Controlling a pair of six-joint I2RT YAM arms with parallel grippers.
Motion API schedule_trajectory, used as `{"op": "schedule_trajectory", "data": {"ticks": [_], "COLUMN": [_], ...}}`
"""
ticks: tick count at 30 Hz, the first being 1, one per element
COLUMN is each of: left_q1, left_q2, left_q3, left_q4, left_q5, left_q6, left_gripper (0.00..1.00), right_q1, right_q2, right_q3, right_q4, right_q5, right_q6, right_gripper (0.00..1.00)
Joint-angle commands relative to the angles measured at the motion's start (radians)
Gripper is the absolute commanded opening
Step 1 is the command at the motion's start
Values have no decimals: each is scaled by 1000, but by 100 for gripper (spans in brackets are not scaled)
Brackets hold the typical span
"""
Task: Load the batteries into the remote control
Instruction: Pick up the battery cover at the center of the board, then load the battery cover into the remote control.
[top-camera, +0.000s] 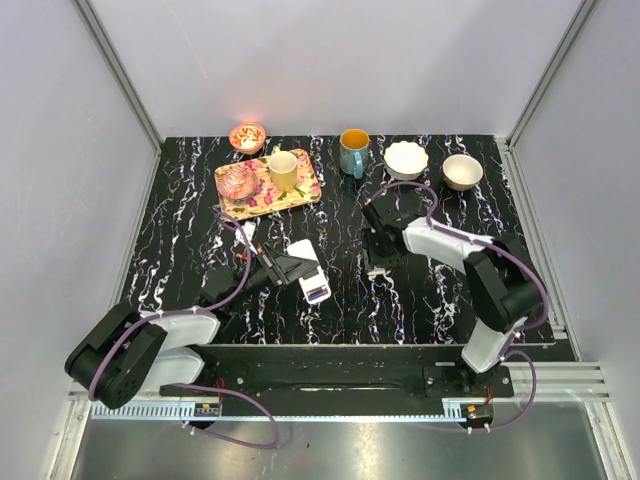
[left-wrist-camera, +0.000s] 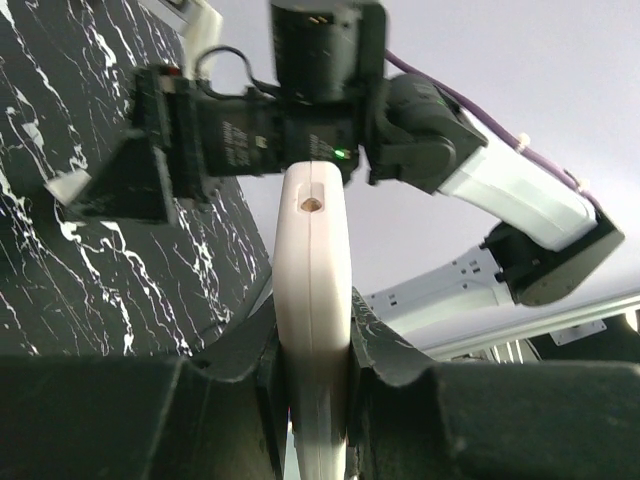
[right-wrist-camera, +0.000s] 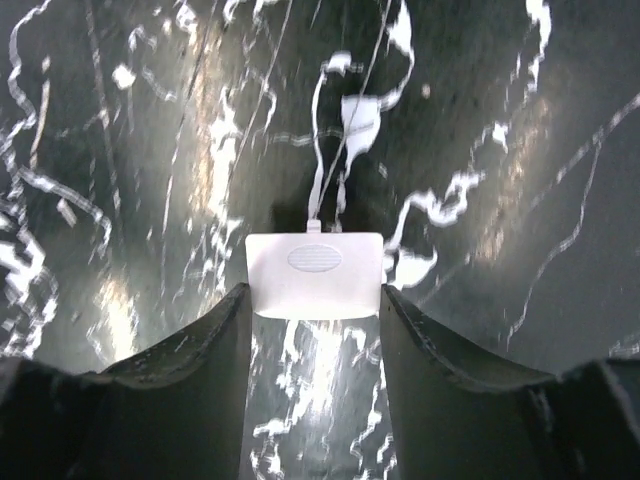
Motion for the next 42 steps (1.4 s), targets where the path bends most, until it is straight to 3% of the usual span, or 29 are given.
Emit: {"op": "schedule_trajectory", "data": {"ticks": [1,7,14,42], "left_q1": [-8,-31,-40,-97], "left_q2": [39,159,363,429], "left_q3": [74,134,212,276], "left_q4": [135,214,348,345], "left_q5": [-87,-177,-185,-174], "left_q6": [4,-5,-115,-86], "left_gripper": [0,0,0,0], "right_q1": [21,93,245,322], "right_q2": [-210,-379,-405,-162], "right_q3": [54,195,343,492], "right_q4": [-152,-408,-623,-594], "right_q5": [-98,-77,-20,-66], "right_q6": [63,38,0,-66], "right_gripper": [0,0,0,0]}}
